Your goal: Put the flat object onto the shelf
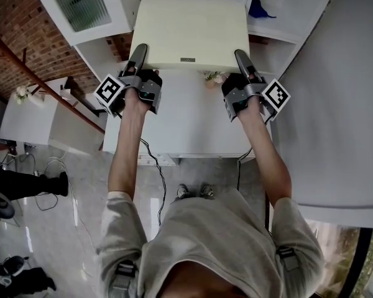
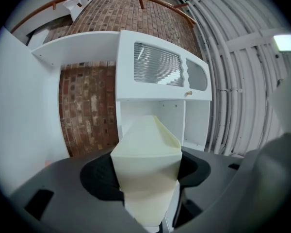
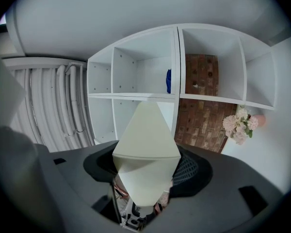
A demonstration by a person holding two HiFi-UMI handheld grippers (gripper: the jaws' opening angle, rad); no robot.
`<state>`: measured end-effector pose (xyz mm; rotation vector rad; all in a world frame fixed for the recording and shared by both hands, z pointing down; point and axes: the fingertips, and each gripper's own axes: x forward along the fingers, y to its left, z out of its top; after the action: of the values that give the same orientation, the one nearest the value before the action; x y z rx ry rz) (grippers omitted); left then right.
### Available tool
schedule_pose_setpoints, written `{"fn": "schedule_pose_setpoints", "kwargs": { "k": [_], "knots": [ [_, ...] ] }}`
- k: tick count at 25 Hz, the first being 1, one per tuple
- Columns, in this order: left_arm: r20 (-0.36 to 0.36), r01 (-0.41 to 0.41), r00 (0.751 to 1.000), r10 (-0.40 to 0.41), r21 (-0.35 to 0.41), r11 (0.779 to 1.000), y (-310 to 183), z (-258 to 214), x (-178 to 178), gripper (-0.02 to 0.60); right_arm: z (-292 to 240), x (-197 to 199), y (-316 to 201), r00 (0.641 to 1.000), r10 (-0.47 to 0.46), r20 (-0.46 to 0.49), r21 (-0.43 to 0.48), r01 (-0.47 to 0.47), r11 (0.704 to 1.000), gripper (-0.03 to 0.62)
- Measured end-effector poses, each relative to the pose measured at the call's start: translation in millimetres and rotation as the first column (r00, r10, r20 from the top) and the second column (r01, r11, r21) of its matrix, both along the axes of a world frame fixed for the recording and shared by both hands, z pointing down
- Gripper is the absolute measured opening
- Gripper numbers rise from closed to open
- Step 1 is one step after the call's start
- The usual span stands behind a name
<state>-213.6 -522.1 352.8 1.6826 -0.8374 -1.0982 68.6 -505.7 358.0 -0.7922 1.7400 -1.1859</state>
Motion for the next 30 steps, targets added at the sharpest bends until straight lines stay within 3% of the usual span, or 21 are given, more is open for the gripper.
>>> {"fn": "schedule_pose_setpoints", "kwargs": {
  "k": [11,30],
  "knots": [
    [-0.004,0.010,1.000,-0.010,-0.034,0.999,-32,-16,-10,0.301,-19,-14,-40,1.000,-0.008,0.003,-0.013,0.008,1.000,0.296],
    [-0.007,0.037,0.999,-0.039,-0.133,0.990,-84,21,-19,0.301,18,-22,-91,0.999,-0.017,0.040,-0.120,0.022,0.993,0.296]
  ]
}}
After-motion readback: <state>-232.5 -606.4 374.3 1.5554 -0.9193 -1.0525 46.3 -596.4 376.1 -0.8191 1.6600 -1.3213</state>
